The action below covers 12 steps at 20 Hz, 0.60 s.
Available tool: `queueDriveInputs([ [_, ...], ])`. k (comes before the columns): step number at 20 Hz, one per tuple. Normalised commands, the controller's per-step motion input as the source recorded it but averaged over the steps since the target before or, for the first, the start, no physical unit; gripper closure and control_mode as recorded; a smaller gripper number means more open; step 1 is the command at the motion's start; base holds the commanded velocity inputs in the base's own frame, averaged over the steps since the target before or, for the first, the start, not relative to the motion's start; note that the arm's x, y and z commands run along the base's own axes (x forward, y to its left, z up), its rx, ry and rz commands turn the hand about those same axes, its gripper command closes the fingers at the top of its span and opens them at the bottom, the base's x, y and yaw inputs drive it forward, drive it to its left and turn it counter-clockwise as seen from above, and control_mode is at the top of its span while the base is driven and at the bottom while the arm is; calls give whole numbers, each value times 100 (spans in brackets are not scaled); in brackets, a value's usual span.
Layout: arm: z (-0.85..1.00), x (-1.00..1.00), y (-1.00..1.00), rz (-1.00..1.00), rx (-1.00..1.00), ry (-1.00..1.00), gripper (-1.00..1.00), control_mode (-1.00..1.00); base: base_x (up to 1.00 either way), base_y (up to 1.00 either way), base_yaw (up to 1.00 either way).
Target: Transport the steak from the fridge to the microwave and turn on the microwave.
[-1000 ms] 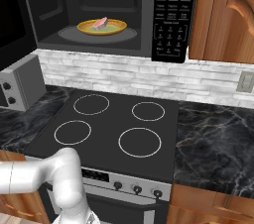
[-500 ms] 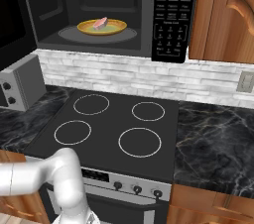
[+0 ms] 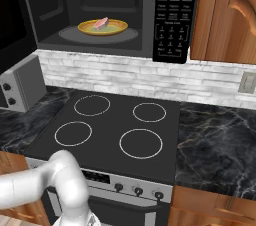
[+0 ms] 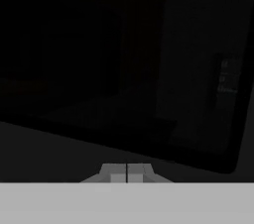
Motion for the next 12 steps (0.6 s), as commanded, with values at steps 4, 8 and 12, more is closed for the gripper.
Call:
queueDriveInputs([
  [4,0,0,-54,7,-7,-11,100,-100,0,0,0],
  [8,0,0,-54,8,-7,-12,100,-100,0,0,0],
  [12,0,0,-55,7,-6,-12,100,-100,0,0,0],
])
